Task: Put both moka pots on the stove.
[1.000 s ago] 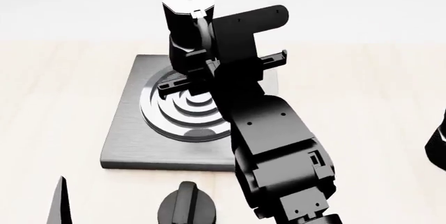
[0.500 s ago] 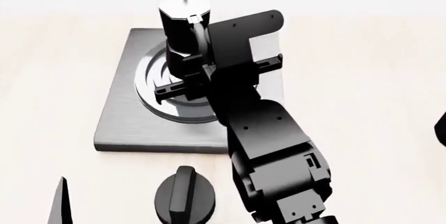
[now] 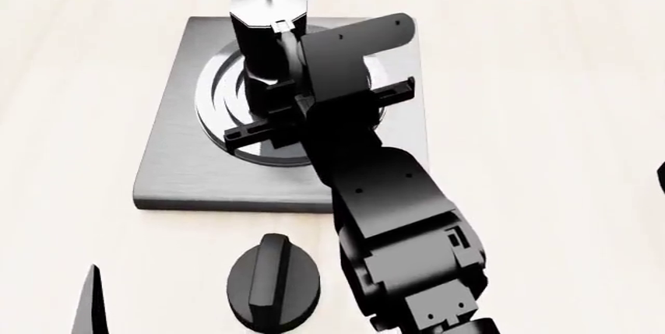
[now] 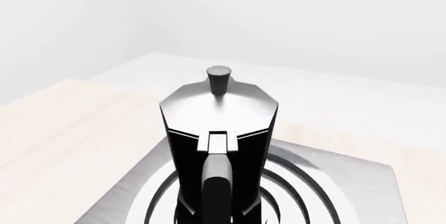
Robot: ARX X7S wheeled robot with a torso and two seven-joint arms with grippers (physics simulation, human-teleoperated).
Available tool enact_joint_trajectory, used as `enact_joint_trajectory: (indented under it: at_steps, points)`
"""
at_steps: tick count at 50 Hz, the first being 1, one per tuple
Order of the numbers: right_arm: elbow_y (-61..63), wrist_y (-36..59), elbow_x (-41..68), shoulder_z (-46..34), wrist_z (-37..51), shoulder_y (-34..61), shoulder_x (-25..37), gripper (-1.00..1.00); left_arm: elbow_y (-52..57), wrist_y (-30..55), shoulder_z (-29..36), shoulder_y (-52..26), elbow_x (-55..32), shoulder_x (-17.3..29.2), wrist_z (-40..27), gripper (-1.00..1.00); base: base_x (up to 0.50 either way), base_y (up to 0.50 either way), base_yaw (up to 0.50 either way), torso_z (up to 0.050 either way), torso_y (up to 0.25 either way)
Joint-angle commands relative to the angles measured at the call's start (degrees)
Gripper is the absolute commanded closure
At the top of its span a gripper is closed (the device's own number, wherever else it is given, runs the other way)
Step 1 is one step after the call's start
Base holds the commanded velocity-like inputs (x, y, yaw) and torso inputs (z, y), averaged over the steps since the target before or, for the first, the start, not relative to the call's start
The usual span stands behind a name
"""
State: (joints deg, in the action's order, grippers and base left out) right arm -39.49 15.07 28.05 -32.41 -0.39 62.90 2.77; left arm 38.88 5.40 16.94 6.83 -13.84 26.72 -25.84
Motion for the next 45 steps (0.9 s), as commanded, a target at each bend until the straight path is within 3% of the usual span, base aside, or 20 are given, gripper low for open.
enact_joint_trajectory:
  at_steps: [1,8,9,24,37,45]
  points:
    - [-1.75,-0.95,0.65,-1.08,-0.48,-0.13,-0.34,1.00,-0.23,0.00,0.13,-0.20,0.04,0.00,-0.16,-1.00,0.00,0.00,0.00,0.000,0.000]
    - [-1.80,-0.64,1.08,-2.05,-0.57,-0.34,-0.18,1.00,-0.35,0.05,0.18,-0.34,0.01,-0.03,-0.31,-1.00,0.00,0.00,0.00,0.000,0.000]
    - [-1.53,-0.49,1.23,-2.02,-0.30,-0.39,-0.12,-1.00,-0.42,0.05,0.21,-0.36,0.04,-0.04,-0.33,-1.00,0.00,0.00,0.00,0.000,0.000]
    - [2.38,-0.18,2.78,-2.35,1.18,-2.29,1.67,-1.00,-0.64,-0.02,0.45,-0.40,0.20,-0.04,-0.58,-1.00,0.00,0.00,0.00,0.000,0.000]
    - [46.85,17.16,13.56,1.25,14.09,-10.63,15.84,-1.00,-0.41,0.27,0.77,-0.51,0.32,0.05,-0.78,-1.00,0.00,0.00,0.00,0.000,0.000]
    - [61.54,20.36,17.62,4.11,19.72,-15.51,21.50,-1.00,-0.53,0.13,0.94,-0.54,0.42,0.14,-0.78,-1.00,0.00,0.00,0.00,0.000,0.000]
